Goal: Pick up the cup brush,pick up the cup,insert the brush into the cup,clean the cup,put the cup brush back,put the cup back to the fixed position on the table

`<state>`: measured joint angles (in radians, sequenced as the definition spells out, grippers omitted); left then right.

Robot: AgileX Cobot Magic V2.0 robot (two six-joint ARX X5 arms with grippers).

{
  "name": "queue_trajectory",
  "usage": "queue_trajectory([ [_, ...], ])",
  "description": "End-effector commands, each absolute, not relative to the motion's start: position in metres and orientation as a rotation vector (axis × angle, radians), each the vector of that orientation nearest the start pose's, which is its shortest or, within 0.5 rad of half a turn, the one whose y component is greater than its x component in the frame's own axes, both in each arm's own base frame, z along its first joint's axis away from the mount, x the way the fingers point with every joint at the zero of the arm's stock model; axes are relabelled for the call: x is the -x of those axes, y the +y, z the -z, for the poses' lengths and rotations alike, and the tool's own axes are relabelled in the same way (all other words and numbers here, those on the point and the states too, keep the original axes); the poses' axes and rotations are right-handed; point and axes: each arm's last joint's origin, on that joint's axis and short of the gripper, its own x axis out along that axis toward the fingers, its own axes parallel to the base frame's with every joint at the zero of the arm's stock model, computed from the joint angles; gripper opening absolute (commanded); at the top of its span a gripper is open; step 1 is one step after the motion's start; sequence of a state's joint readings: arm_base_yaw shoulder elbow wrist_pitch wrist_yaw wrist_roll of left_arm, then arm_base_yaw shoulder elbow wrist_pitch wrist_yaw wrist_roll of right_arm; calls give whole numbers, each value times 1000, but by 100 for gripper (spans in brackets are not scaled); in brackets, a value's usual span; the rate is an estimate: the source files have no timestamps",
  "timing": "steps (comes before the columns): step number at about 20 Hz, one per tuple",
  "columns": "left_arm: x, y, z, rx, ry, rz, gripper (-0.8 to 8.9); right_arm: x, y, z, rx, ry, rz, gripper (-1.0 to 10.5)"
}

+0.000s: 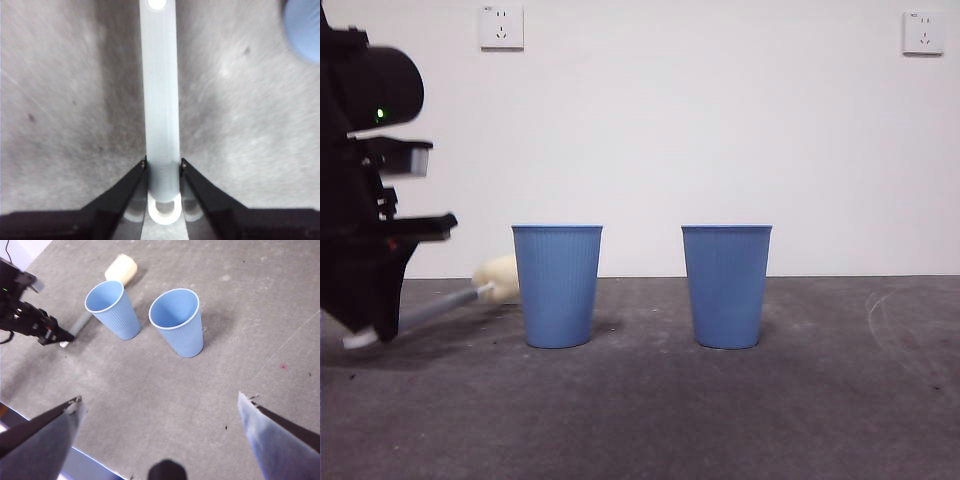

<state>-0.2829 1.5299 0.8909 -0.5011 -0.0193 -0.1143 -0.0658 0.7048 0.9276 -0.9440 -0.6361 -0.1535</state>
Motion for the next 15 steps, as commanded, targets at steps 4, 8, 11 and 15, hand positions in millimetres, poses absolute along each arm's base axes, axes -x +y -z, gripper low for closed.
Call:
queue_trajectory([
  [4, -259, -63, -216, -51, 1047, 153, 20, -114, 11, -329, -106, 630, -604, 626],
  [8, -229, -53, -250, -62, 999, 254, -9, -127, 21, -319, -77, 652, -688, 626],
  [11, -200, -48, -278, -20, 902, 329, -9, -142, 31, -293, -45, 630, -733, 626],
  [15, -160, -41, -302, 3, 820, 379, -9, -159, 41, -250, -74, 639, -693, 626],
])
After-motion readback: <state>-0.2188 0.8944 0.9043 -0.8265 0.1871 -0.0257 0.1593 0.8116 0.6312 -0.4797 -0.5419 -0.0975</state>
